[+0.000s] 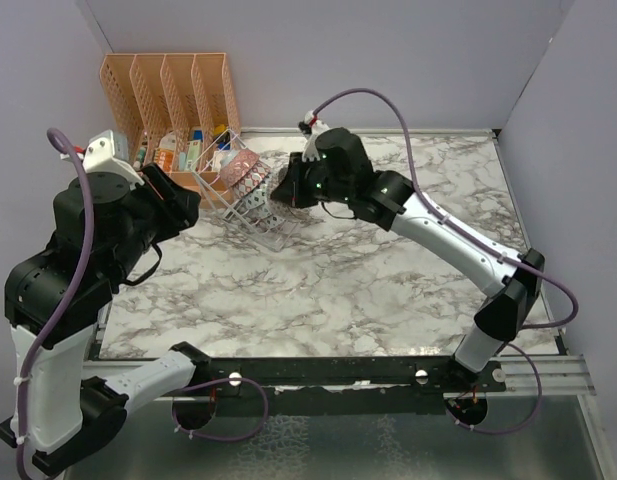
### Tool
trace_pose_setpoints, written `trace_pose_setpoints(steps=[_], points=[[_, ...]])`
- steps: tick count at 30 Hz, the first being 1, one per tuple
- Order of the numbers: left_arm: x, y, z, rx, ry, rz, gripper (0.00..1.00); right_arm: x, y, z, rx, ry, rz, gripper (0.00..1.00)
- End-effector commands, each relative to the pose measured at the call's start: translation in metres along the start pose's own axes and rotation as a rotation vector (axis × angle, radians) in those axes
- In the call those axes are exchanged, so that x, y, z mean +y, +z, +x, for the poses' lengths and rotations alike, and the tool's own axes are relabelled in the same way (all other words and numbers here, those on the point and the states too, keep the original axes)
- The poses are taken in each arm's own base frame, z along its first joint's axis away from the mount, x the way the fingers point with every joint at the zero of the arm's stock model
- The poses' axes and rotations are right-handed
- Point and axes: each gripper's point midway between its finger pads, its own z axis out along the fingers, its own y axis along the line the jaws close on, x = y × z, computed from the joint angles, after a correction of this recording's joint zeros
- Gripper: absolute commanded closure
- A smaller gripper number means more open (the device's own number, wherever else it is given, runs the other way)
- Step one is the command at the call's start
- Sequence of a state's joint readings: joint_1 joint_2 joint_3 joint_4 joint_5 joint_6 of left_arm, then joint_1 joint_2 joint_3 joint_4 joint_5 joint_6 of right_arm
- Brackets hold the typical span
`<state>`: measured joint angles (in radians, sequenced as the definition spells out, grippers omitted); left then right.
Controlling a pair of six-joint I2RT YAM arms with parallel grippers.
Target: Load the bowls into the dish rack
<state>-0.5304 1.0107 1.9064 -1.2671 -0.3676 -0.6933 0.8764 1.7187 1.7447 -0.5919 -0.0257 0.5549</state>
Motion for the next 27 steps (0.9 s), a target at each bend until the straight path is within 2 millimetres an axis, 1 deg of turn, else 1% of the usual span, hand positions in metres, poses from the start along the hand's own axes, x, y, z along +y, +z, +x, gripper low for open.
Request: trace_pose_setpoints(steps=[1, 3, 4, 7, 10, 13, 14, 15, 16, 17, 19, 22, 27], points=[[0.002, -0.010, 0.001, 0.009, 0.021, 0.021, 0.50, 0.090, -0.043, -0.097, -0.282, 0.208, -0.436, 0.99], [0.002, -0.013, 0.002, 0.010, 0.017, 0.031, 0.48, 0.106, -0.051, -0.124, -0.397, 0.281, -0.567, 0.99], [0.002, -0.014, 0.002, 0.010, 0.013, 0.033, 0.46, 0.112, -0.054, -0.137, -0.454, 0.316, -0.625, 0.99], [0.001, -0.019, 0.001, 0.005, 0.002, 0.050, 0.45, 0.119, -0.056, -0.166, -0.584, 0.429, -0.774, 0.99], [0.001, -0.023, 0.001, 0.005, -0.003, 0.056, 0.43, 0.122, -0.044, -0.187, -0.669, 0.511, -0.872, 0.99], [0.001, -0.028, -0.001, 0.000, -0.011, 0.065, 0.42, 0.121, -0.023, -0.203, -0.714, 0.587, -0.915, 0.99], [0.002, -0.030, -0.002, -0.004, -0.014, 0.065, 0.42, 0.119, -0.017, -0.206, -0.725, 0.624, -0.932, 0.99], [0.002, -0.031, -0.003, -0.007, -0.011, 0.065, 0.42, 0.116, -0.007, -0.208, -0.733, 0.663, -0.938, 0.99], [0.003, -0.032, -0.003, -0.008, -0.009, 0.064, 0.42, 0.113, 0.002, -0.209, -0.743, 0.689, -0.945, 0.99], [0.003, -0.032, -0.004, -0.011, -0.005, 0.064, 0.41, 0.107, 0.018, -0.207, -0.747, 0.713, -0.942, 0.99], [0.003, -0.034, -0.005, -0.013, 0.005, 0.063, 0.41, 0.101, 0.034, -0.208, -0.763, 0.758, -0.952, 0.99], [0.005, -0.034, -0.006, -0.010, 0.024, 0.053, 0.40, 0.093, 0.047, -0.208, -0.789, 0.801, -0.960, 0.99], [0.008, -0.036, -0.008, -0.017, 0.041, 0.039, 0.38, 0.081, 0.063, -0.201, -0.785, 0.828, -0.896, 0.99]])
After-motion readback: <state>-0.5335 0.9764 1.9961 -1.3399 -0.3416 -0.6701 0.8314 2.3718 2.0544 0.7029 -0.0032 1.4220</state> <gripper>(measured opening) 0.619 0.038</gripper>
